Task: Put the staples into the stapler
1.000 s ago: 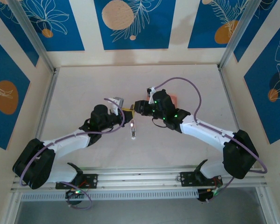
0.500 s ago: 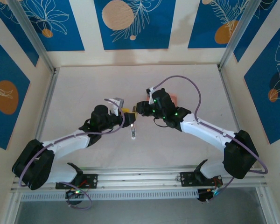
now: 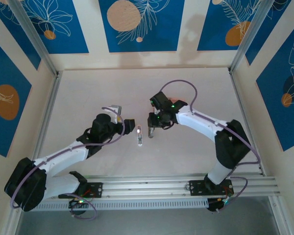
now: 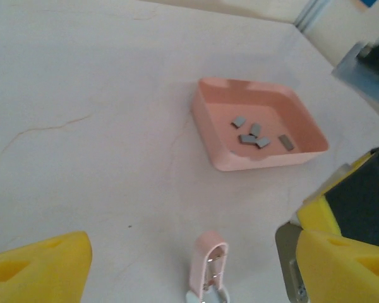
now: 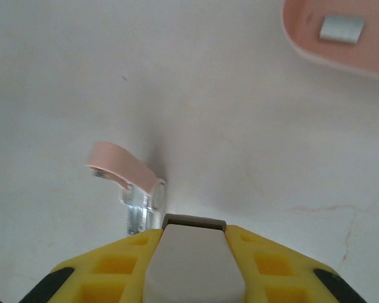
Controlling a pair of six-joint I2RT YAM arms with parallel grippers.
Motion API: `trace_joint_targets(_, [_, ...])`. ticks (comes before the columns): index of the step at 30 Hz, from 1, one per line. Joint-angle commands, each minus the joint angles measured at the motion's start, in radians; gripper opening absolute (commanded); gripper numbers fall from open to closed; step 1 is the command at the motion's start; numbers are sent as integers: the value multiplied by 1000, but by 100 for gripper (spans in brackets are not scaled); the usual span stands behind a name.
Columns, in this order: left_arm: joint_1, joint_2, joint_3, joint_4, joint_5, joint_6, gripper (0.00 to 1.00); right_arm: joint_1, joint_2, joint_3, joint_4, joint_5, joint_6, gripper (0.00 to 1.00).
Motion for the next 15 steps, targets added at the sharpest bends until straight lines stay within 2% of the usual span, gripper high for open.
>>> trace_joint_targets(1, [6, -29, -25, -45, -61, 29, 84, 12, 50, 74, -134, -17, -5, 15])
trace_joint_targets(15, [24, -27, -80, -18, -57, 32, 85, 17, 212, 198, -224, -18, 30, 16])
